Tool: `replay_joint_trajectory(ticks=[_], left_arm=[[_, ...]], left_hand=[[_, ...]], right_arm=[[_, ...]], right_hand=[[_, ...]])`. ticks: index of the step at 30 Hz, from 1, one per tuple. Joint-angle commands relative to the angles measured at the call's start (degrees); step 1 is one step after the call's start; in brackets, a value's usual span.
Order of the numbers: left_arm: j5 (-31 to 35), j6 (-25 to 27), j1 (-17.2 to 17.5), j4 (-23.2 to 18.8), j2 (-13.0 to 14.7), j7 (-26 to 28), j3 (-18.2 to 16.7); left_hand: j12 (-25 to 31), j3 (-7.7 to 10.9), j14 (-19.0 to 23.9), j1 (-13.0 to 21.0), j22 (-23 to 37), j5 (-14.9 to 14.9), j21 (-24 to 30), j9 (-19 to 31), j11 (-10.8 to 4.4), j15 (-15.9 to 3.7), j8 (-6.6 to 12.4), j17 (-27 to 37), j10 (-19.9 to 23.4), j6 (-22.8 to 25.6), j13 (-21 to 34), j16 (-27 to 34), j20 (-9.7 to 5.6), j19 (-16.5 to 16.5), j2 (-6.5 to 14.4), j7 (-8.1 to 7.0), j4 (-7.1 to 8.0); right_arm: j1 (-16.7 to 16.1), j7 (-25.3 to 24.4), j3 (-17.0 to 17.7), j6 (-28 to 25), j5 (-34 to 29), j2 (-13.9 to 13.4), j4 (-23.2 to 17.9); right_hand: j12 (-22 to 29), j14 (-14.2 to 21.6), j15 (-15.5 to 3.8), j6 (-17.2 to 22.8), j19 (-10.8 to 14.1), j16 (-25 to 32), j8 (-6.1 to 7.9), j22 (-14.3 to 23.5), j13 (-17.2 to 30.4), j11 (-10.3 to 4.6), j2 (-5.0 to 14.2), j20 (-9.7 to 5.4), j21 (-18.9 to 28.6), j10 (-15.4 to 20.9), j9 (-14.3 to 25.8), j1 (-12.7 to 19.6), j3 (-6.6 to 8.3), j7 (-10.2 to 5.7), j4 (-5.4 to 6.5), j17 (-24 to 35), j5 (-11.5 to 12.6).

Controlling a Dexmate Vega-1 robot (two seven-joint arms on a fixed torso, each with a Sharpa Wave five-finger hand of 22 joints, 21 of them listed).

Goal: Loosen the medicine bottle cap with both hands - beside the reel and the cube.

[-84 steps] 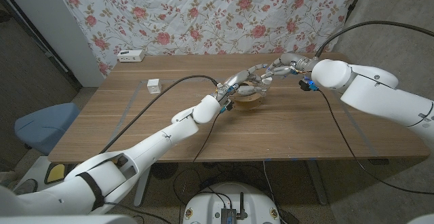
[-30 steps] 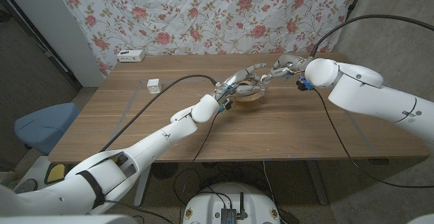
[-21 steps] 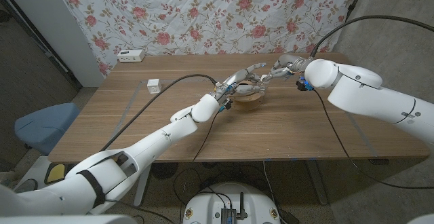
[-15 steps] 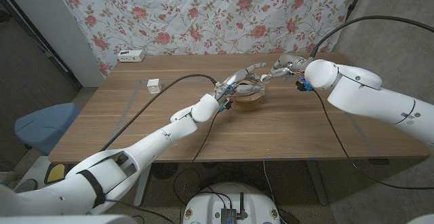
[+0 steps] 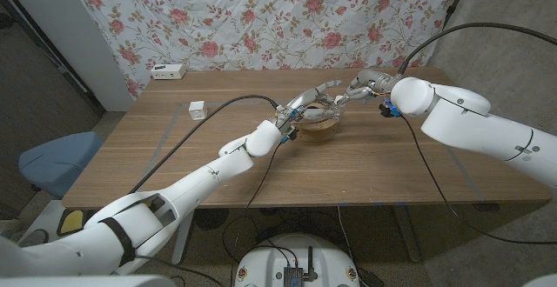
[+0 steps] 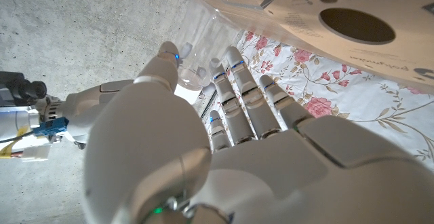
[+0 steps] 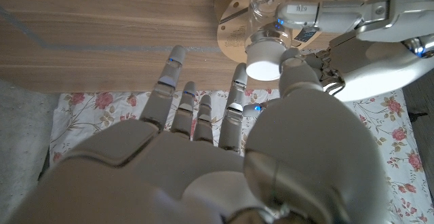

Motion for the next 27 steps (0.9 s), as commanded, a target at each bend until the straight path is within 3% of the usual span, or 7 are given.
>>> replay_joint_trajectory(ticks=[1, 11, 19, 27], left_arm=[[-0.13, -0.29, -0.17, 0.26, -0.07, -0.2, 0.06], [-0.17, 0.02, 0.19, -0.21, 0.07, -0.2, -0.01], [-0.2, 0.25, 0.36, -0.43, 0.11, -0.23, -0.02], [-0.1, 0.33, 0.38, -0.52, 0.11, -0.22, 0.03]], left_hand=[[0.19, 0.38, 0.68, 0.05, 0.13, 0.44, 0.0, 0.12, -2.2, -4.58, -0.05, 0.18, 2.77, -0.18, 0.23, 0.29, -3.97, 0.19, 0.7, -0.09, -0.08], [0.2, 0.38, 0.59, 0.0, 0.13, 0.43, 0.01, 0.12, -2.22, -4.52, -0.04, 0.15, 2.8, -0.19, 0.23, 0.23, -4.01, 0.23, 0.64, -0.13, -0.08], [0.2, 0.39, 0.61, -0.02, 0.13, 0.43, 0.01, 0.12, -2.26, -4.6, -0.06, 0.17, 2.8, -0.23, 0.23, 0.25, -3.98, 0.22, 0.65, -0.15, -0.07], [0.21, 0.37, 0.62, -0.05, 0.13, 0.43, 0.01, 0.12, -2.2, -4.58, -0.04, 0.18, 2.86, -0.21, 0.23, 0.26, -3.98, 0.23, 0.63, -0.15, -0.07]], right_arm=[[-1.36, -0.92, 1.66, 1.57, 1.63, 0.17, 0.34], [-2.39, -1.86, 2.65, 2.54, 2.48, 0.15, 0.41], [-3.46, -2.8, 3.67, 3.21, 3.41, 0.23, 0.6], [-5.11, -3.57, 5.71, 4.83, 5.44, -0.06, 0.81]], right_hand=[[0.06, 0.03, -0.79, 0.5, 0.23, 0.11, 0.44, -0.01, 0.2, -0.9, 0.61, -0.44, -0.15, 0.29, 0.45, 1.77, 1.08, -0.6, -0.38, 0.07, 0.51], [-0.02, 0.05, -1.82, 1.3, 0.32, 0.06, 0.75, -0.02, 0.17, -2.07, 1.77, -0.58, -0.23, 0.59, 0.44, 5.11, 2.68, -1.33, -0.67, 0.1, 0.94], [0.03, 0.3, -2.79, 2.06, 0.21, 0.22, 0.67, 0.0, 0.13, -4.89, 2.83, -0.8, -0.31, 1.15, 0.05, 7.12, 3.6, -1.96, -0.4, 0.24, 1.25], [0.01, 0.46, -3.28, 2.31, 0.06, 0.35, 0.37, 0.02, 0.09, -6.67, 3.61, -0.95, -0.36, 1.33, -0.31, 8.25, 4.14, -2.45, -0.36, 0.35, 1.5]])
